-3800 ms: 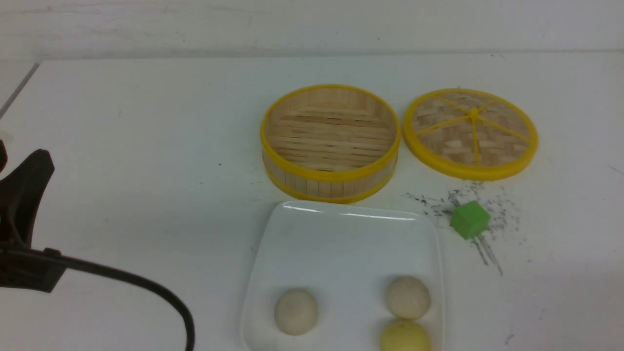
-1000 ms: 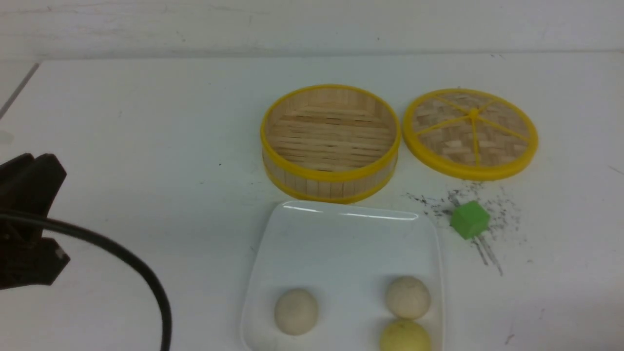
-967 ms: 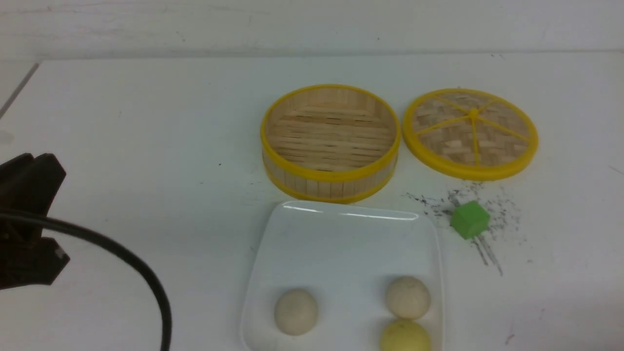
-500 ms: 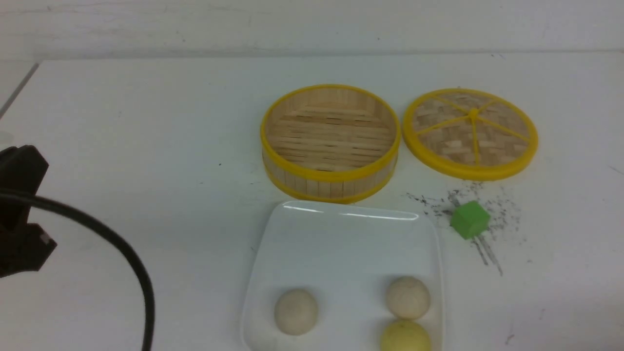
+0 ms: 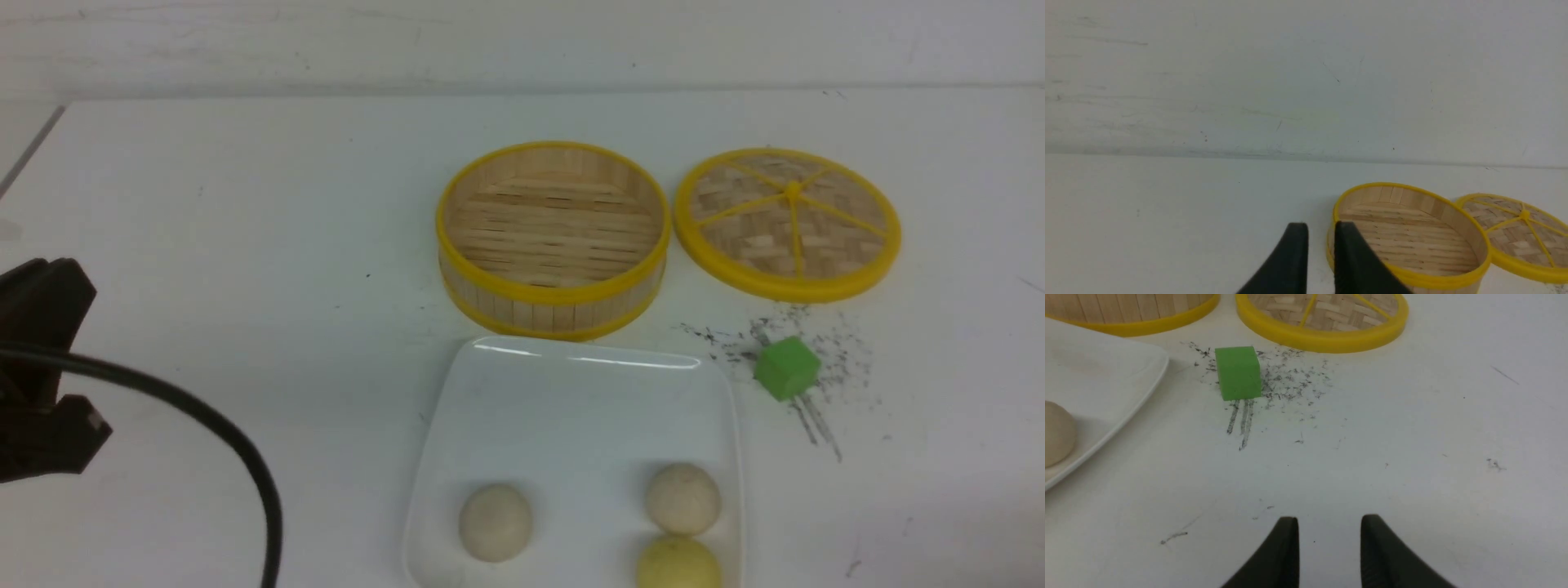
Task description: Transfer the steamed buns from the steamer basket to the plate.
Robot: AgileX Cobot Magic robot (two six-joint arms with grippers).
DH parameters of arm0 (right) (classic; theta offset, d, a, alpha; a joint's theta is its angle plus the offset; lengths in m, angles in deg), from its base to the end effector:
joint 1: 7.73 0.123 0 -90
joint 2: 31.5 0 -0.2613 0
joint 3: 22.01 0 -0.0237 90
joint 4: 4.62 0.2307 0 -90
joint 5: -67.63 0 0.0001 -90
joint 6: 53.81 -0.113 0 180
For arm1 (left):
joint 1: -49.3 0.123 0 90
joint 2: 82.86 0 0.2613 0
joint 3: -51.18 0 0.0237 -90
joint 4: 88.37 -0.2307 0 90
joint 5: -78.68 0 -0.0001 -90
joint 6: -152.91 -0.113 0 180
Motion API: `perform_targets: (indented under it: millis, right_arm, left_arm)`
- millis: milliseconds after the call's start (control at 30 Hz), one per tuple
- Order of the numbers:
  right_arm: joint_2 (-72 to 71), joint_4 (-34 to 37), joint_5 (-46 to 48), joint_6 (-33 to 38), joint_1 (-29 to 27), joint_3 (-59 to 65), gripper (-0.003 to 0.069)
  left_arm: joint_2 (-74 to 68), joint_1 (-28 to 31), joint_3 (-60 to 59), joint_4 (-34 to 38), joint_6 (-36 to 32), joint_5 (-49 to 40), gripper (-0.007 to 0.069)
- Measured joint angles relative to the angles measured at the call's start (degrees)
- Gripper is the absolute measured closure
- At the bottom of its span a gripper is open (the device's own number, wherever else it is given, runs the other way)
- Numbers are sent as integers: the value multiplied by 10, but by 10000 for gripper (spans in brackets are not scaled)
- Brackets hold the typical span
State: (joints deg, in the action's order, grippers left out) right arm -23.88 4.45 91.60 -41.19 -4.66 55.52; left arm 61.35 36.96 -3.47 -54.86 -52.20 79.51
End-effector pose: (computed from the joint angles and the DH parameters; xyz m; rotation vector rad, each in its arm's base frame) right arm 0.0751 0.0113 0.1642 -0.1658 1.8922 0.0460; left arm 0.1290 -0.0274 0.2982 0.0478 1.5724 -0.2782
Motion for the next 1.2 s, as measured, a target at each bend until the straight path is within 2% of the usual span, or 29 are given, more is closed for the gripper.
perform_targets:
  millis: [33,100,167,233,300,433,833,933,1067,1200]
  right_arm:
    - [0,1,0,0,0,0,419]
    - [0,1,0,0,0,0,419]
    - [0,1,0,0,0,0,419]
    - [0,1,0,1,0,0,419]
    - [0,1,0,1,0,0,419]
    - [0,1,0,1,0,0,419]
    - [0,1,0,1,0,0,419]
    - [0,1,0,1,0,0,419]
    - [0,1,0,1,-1,0,419]
    - [0,1,0,1,-1,0,419]
  left_arm:
    - [0,0,0,-95,104,-8,493]
    - [0,0,0,-228,240,-20,493]
    - [0,0,0,-302,309,-31,493]
    - [0,0,0,-335,330,-36,493]
    - [0,0,0,-335,324,-38,493]
    - [0,0,0,-296,260,-39,491]
    - [0,0,0,-307,251,-70,487]
    - [1,0,0,-323,248,-132,484]
    - [38,34,-23,-325,248,-197,479]
    - [124,91,-85,-324,248,-186,474]
